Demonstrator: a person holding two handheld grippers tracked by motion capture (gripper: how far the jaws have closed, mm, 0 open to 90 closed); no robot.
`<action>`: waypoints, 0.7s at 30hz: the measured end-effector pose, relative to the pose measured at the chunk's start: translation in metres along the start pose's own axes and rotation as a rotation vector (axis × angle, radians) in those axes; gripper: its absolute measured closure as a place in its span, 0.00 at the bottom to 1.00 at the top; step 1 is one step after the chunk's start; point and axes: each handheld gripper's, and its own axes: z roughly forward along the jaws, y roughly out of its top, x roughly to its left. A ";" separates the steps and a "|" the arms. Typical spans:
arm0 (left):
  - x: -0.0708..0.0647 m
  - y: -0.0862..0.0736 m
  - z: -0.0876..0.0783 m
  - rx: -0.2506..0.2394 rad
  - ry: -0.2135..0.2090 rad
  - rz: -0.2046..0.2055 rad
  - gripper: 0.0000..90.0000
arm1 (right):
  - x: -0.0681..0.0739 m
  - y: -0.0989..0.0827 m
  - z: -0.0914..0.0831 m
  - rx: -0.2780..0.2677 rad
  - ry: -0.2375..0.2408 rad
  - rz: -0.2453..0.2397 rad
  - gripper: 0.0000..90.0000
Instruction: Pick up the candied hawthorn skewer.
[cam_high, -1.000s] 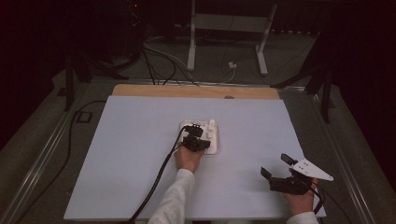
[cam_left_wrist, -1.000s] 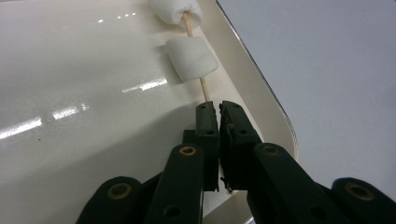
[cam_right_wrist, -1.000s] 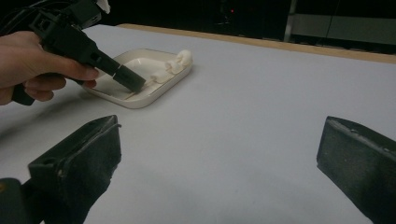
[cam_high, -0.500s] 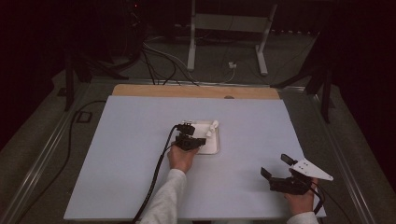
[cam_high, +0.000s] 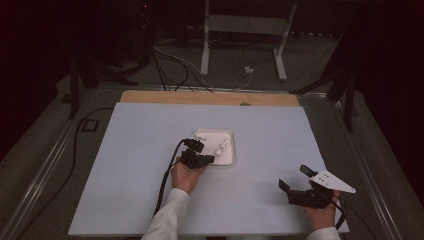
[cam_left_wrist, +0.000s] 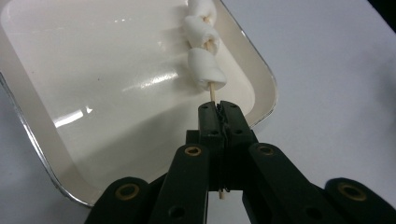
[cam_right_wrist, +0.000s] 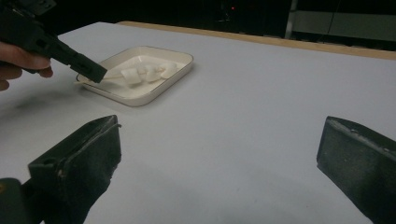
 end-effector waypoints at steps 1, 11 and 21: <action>0.000 0.000 0.002 0.009 0.004 0.002 1.00 | 0.000 0.000 0.000 -0.001 0.000 -0.001 0.00; 0.002 0.008 0.016 0.062 0.012 -0.006 0.99 | -0.001 0.000 -0.001 -0.001 0.000 0.003 0.00; 0.003 0.009 0.015 0.088 0.027 0.014 1.00 | -0.001 0.000 -0.001 -0.001 0.002 0.005 0.00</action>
